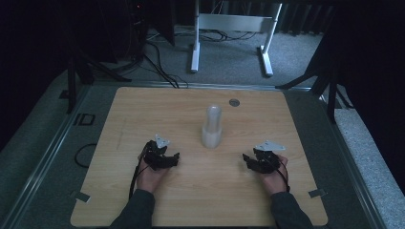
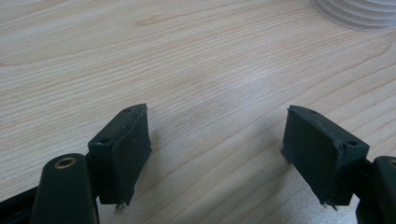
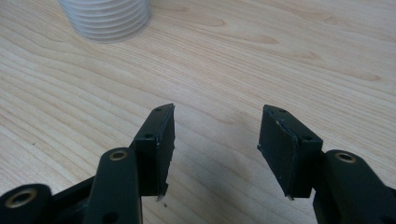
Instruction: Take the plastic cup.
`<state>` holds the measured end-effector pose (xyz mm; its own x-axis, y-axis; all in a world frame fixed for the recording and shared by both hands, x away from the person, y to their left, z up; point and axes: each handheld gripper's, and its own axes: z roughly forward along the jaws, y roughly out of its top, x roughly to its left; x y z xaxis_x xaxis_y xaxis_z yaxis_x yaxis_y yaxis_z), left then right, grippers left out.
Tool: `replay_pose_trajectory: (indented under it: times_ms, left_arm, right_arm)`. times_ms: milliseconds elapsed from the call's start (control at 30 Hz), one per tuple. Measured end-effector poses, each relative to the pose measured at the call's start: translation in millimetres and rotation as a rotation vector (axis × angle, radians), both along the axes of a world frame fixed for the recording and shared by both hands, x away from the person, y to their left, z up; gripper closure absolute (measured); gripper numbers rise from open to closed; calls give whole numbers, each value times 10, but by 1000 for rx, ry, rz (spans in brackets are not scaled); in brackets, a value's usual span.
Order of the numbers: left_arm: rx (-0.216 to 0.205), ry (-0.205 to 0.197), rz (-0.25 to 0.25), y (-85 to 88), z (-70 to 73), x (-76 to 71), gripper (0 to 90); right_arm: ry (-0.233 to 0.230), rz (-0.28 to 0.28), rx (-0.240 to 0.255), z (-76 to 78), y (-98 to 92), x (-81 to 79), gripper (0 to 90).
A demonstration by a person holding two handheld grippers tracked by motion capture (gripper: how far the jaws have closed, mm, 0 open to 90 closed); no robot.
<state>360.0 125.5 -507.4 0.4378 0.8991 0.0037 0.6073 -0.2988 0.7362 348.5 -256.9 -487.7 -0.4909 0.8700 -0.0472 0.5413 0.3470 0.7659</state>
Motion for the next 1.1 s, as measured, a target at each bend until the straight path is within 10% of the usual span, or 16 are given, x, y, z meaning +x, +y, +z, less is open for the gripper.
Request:
replay_pose_trajectory:
  times_ms: [367, 1100]
  left_arm:
    - [33, -11, -25, -129, 37, -31, 326]
    - [-112, -123, -242, -575, 387, 159, 330]
  right_arm:
    - [-4, 5, 26, 39, -7, -28, 447]
    - [-42, 71, 79, 276, 198, 65, 486]
